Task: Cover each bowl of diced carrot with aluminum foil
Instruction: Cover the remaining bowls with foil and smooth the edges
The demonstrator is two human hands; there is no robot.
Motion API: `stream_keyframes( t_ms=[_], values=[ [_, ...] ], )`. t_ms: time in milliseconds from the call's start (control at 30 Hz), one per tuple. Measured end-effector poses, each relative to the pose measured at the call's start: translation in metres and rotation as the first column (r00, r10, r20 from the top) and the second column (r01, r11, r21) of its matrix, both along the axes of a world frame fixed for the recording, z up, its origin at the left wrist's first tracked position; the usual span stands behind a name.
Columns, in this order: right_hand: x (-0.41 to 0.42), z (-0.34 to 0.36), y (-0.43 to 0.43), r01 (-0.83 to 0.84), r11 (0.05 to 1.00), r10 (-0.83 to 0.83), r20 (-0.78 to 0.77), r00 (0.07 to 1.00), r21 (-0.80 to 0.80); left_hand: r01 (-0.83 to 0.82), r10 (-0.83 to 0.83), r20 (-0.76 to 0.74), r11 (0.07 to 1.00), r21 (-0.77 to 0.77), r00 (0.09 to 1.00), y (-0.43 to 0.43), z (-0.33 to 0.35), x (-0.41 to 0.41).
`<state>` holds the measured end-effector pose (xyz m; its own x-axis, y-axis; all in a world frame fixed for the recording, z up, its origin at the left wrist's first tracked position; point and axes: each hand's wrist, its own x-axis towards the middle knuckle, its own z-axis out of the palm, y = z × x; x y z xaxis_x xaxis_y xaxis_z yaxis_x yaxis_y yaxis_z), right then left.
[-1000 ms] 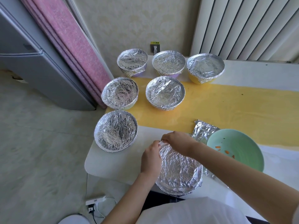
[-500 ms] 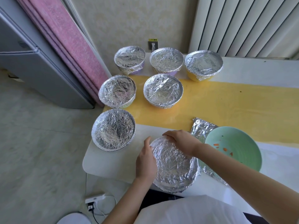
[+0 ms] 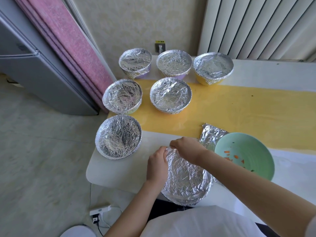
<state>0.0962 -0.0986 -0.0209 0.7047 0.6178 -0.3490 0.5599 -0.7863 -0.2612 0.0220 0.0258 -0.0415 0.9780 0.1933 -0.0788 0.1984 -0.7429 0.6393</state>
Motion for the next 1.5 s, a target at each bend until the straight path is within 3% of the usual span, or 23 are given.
stream_keyframes(
  t_ms=[267,467,667,800,1167,1367,1500],
  values=[
    [-0.008,0.005,0.010,-0.076,0.986,0.092,0.107,0.990,-0.145,0.001,-0.001,-0.003,1.000,0.020,1.000,0.000,0.001,0.001],
    [-0.003,-0.004,0.012,-0.038,0.997,0.043,0.069,0.997,-0.072,0.007,-0.007,0.000,1.000,0.029,1.000,0.000,-0.001,0.000],
    [0.001,-0.009,-0.007,0.126,0.974,-0.105,-0.120,0.987,0.187,0.018,-0.019,0.020,0.998,0.055,1.000,0.002,-0.001,-0.004],
    [0.000,-0.015,-0.024,0.178,0.956,-0.157,-0.107,0.982,0.233,-0.039,0.039,0.010,0.999,0.009,0.999,0.005,-0.003,-0.011],
    [0.000,-0.018,-0.019,0.182,0.967,-0.169,-0.084,0.982,0.177,0.020,-0.017,0.048,0.998,-0.063,0.999,0.004,0.000,-0.001],
    [0.002,-0.007,-0.010,0.098,0.995,-0.097,0.036,0.995,-0.022,-0.029,0.031,0.034,0.998,-0.049,0.999,0.000,0.000,0.002],
    [-0.002,-0.009,-0.001,0.074,0.997,-0.074,0.058,0.996,-0.006,0.016,-0.014,0.063,1.000,-0.026,0.998,-0.001,0.001,0.001]
  ],
)
